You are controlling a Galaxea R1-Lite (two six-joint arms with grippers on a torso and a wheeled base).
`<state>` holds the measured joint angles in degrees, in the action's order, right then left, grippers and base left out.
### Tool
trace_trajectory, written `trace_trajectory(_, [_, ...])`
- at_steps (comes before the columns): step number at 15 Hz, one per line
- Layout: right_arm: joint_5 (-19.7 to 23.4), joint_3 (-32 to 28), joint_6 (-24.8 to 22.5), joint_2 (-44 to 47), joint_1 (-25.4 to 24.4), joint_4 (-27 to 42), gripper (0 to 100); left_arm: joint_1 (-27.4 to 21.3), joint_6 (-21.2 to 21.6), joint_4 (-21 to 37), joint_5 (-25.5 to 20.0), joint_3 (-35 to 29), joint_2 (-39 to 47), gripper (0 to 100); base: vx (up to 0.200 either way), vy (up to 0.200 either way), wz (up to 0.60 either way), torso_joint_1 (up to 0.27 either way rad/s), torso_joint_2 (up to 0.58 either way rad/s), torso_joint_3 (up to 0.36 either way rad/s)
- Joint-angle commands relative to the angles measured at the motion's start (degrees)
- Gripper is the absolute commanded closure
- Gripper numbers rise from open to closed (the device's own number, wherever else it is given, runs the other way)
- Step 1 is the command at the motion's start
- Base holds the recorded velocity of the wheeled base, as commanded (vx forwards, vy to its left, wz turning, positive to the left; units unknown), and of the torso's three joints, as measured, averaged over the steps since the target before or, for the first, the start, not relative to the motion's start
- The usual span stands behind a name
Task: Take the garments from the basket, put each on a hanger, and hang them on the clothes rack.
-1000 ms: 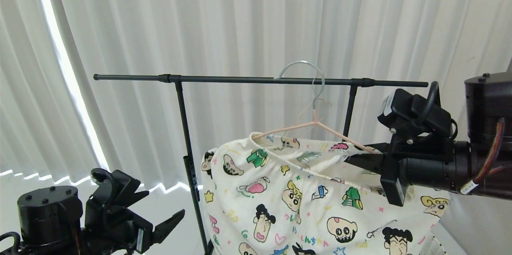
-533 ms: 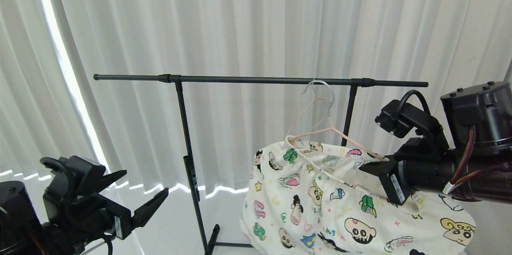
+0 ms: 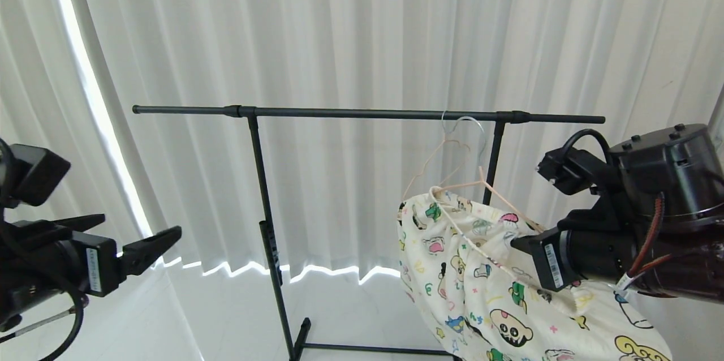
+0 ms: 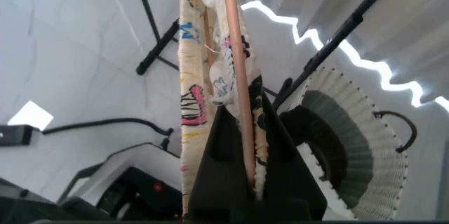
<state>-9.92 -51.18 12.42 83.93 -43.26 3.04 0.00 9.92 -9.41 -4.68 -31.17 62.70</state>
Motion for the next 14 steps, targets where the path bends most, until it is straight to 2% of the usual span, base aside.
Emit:
trace_trajectory(1, [-0.54,-1.73,2.17,2.29,-1.30,0.39,100,0.09,1.77,0.18,4.59,3.75,-6.53,0,0.000,0.000,0.00,0.000,0.00,0.000])
trace_trajectory(2, [-0.98,-3.05,3.49,3.43,-1.30,1.36,100,0.00,1.85,0.18,4.68,4.98,-7.68,0,0.000,0.000,0.00,0.000,0.00,0.000])
trace_trajectory(4, [-4.84,-4.90,4.36,4.75,-0.24,9.18,100,0.00,1.94,0.18,4.86,5.86,-8.29,0,0.000,0.000,0.00,0.000,0.00,0.000])
trace_trajectory(5, [-5.90,-4.72,6.03,4.84,0.37,10.68,100,0.00,1.94,0.18,5.03,5.68,-8.29,0,0.000,0.000,0.00,0.000,0.00,0.000])
trace_trajectory(7, [-8.09,-5.69,10.08,6.07,1.25,10.50,100,0.09,2.73,0.18,5.91,6.30,-8.38,0,0.000,0.000,0.00,0.000,0.00,0.000])
trace_trajectory(8, [-10.03,-6.22,10.52,6.86,2.13,10.50,100,0.09,2.73,0.09,5.91,6.83,-8.38,0,0.000,0.000,0.00,0.000,0.00,0.000])
trace_trajectory(10, [-13.37,-6.83,10.69,8.35,4.68,9.18,100,-0.18,2.91,0.09,5.74,6.91,-8.20,0,0.000,0.000,0.00,0.000,0.00,0.000])
trace_trajectory(14, [-14.25,-7.45,8.50,10.02,9.07,0.66,100,-0.44,3.44,0.18,5.12,7.18,-7.50,0,0.000,0.000,0.00,0.000,0.00,0.000])
